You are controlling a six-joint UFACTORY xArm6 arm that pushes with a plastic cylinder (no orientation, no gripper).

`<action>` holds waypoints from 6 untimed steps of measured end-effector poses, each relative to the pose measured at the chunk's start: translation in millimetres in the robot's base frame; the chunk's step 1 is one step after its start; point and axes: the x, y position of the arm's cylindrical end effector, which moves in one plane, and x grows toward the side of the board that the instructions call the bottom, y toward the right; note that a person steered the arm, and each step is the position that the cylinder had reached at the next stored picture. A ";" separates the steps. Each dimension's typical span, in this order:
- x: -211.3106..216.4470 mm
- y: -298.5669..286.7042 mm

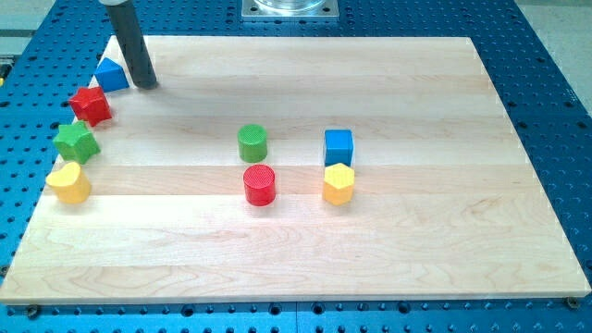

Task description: Slide the green circle to the left

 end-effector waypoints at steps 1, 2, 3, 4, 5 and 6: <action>-2.0 1.7; 15.8 38.4; 54.4 143.7; 101.2 211.9; 148.4 168.1; 168.2 78.9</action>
